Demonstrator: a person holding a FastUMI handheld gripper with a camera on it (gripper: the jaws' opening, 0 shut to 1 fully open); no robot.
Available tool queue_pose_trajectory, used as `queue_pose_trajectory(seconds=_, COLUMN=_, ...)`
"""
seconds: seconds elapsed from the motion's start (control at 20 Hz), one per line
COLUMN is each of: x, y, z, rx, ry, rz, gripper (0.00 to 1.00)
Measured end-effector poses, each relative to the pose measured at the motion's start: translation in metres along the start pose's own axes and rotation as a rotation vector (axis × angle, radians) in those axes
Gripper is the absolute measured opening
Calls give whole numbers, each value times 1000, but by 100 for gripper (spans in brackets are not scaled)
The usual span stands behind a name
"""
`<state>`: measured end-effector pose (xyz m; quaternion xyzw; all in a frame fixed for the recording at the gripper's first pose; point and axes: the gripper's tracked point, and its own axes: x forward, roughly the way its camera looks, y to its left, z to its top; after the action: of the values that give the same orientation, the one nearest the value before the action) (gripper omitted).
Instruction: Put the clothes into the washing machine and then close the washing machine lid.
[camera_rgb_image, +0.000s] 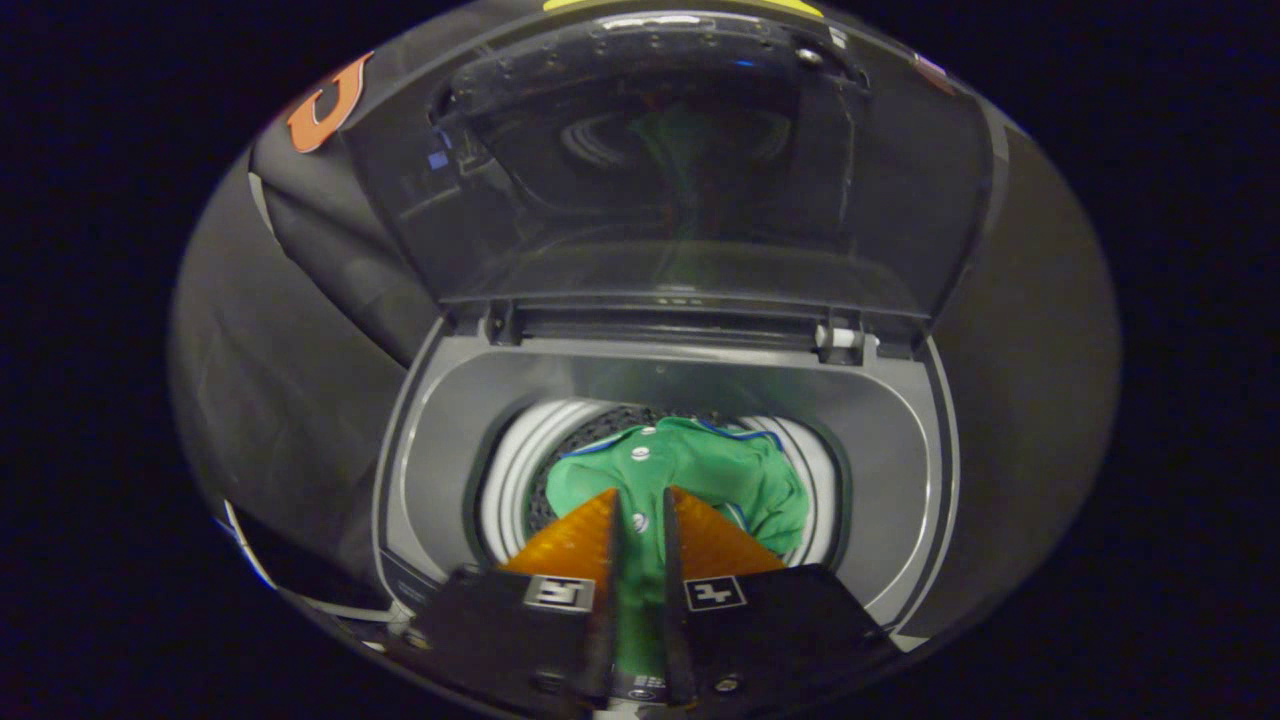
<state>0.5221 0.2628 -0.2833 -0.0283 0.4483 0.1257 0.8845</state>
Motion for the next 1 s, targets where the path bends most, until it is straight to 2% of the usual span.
queue_pose_trajectory(seconds=0.1, x=-3, y=-9, z=5, rx=-17, ry=-43, rz=-43, gripper=87)
queue_pose_trajectory(seconds=0.3, x=-14, y=-6, z=5, rx=-14, ry=-25, rz=-15, gripper=87)
queue_pose_trajectory(seconds=0.6, x=-62, y=2, z=18, rx=-13, ry=-122, rz=44, gripper=86)
queue_pose_trajectory(seconds=1.0, x=-183, y=32, z=122, rx=-9, ry=-463, rz=150, gripper=85)
